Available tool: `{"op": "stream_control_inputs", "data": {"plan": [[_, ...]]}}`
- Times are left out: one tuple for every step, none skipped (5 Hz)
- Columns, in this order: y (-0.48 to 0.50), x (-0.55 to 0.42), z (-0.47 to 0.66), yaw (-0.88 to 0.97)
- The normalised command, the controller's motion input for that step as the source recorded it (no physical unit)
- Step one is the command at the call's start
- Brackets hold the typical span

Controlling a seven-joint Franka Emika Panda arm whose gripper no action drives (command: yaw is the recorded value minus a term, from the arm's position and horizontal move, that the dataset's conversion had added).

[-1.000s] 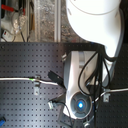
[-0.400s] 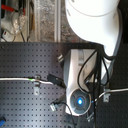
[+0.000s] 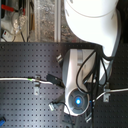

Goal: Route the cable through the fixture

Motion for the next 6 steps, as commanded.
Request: {"op": "stream_control_inputs", "data": {"plan": [[0.145,-0.008,0.04,0.75],[0.001,0.001,0.17,0.06],[-0.094,-0.061,0.25,-0.29],[0.003,-0.104,0.10,0.00],[-0.059,-0.127,0.06,0.00],[-0.124,-0.233,0.02,0.02]]}}
